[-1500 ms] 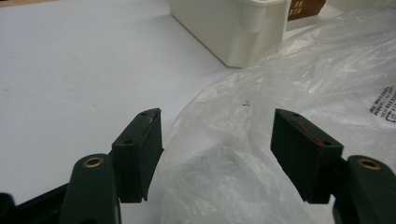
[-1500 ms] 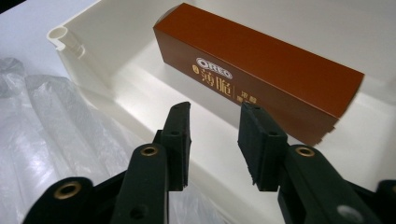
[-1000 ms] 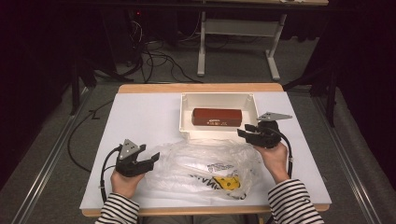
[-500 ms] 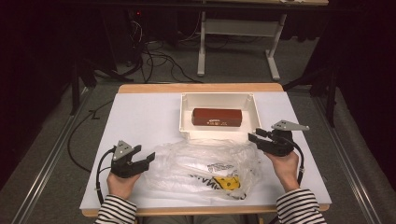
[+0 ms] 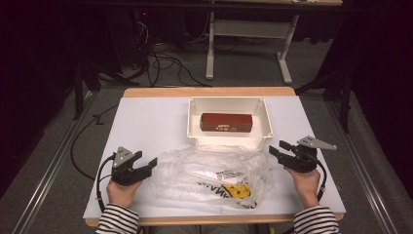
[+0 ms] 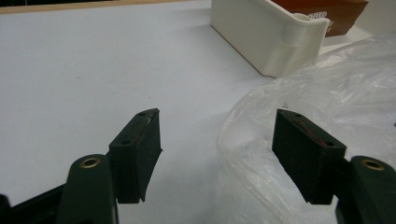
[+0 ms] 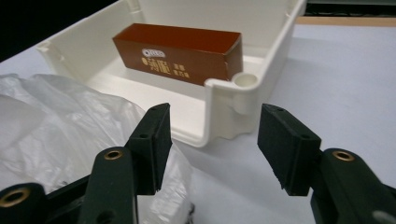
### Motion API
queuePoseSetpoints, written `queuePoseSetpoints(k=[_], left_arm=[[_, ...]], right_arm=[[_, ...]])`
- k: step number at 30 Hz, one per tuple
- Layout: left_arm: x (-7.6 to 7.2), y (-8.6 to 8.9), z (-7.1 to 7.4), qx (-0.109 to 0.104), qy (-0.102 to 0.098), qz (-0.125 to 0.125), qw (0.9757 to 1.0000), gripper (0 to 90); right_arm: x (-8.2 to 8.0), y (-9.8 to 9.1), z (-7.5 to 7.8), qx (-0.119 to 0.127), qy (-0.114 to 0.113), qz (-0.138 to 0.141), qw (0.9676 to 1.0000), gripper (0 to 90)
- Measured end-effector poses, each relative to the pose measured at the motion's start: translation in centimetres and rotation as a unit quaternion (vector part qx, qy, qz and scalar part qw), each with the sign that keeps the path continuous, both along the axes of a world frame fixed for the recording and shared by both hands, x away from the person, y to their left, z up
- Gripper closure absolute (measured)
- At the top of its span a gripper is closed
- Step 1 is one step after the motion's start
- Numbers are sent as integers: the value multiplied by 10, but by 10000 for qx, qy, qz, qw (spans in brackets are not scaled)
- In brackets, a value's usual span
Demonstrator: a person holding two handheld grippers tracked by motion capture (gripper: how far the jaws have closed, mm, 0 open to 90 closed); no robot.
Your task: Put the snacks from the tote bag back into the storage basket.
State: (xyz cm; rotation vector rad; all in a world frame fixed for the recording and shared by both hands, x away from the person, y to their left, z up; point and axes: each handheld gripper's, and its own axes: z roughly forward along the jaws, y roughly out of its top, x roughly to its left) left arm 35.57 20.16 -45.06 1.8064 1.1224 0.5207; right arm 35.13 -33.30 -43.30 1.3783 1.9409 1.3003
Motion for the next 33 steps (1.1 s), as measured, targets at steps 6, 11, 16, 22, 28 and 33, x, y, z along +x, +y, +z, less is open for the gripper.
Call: queuePoseSetpoints(k=[6,11,16,22,28,33], left_arm=[[4,-1,-2,93,28,187,9998,339],[11,2,-6,152,143,449,9988,323],[17,3,-10,220,180,655,9974,316],[22,3,-15,226,189,780,9965,316],[29,3,-20,227,202,804,9963,300],[33,1,-24,282,262,789,9961,304]], right_arm=[[-3,-9,-13,-195,-54,-308,9993,367],[-2,-20,-22,-273,-86,-650,9975,344],[2,-24,-29,-391,-13,-861,9955,332],[8,-25,-35,-454,126,-980,9941,339],[13,-21,-39,-583,257,-998,9930,345],[15,-23,-41,-565,309,-1029,9926,352]])
